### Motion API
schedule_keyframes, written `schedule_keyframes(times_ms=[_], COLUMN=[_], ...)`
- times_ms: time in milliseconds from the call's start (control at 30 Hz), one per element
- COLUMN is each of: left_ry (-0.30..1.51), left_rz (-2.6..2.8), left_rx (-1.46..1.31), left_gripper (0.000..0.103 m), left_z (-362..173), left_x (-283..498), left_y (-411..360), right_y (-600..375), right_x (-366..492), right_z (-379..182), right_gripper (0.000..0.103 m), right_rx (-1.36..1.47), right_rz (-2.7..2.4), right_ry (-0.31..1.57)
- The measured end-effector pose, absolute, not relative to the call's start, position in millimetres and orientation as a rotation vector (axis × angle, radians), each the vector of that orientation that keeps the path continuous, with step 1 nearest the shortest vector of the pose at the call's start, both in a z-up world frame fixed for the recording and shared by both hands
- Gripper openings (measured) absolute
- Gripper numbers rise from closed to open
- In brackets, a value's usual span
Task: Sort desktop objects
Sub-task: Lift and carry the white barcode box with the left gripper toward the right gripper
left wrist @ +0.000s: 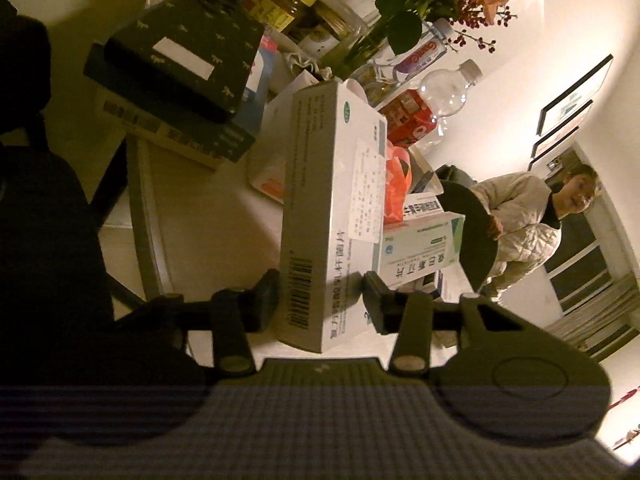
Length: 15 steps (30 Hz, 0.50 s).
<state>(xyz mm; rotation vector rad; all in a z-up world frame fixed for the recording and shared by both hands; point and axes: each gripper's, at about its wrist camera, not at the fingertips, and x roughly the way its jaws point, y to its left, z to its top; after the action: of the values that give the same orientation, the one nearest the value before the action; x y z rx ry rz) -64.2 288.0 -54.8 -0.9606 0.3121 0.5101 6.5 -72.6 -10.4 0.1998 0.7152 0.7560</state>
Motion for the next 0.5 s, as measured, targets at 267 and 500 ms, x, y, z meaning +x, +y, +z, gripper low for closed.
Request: schedule_keyframes(times_ms=[267,500], left_ry=[0.296,0.320], left_rz=[0.422,0.332], left_rx=[-0.911,-0.897], left_gripper=[0.028,0.026], left_z=[-48,-46], left_x=[-64,-62], left_y=[277,269], right_y=[-72,-71], right_x=[8,8], right_z=[-15,-16], right_gripper=[0.099,0.099], right_rx=[0.212,0.230], right_rz=[0.759,0.787], right_ry=[0.729,0.734])
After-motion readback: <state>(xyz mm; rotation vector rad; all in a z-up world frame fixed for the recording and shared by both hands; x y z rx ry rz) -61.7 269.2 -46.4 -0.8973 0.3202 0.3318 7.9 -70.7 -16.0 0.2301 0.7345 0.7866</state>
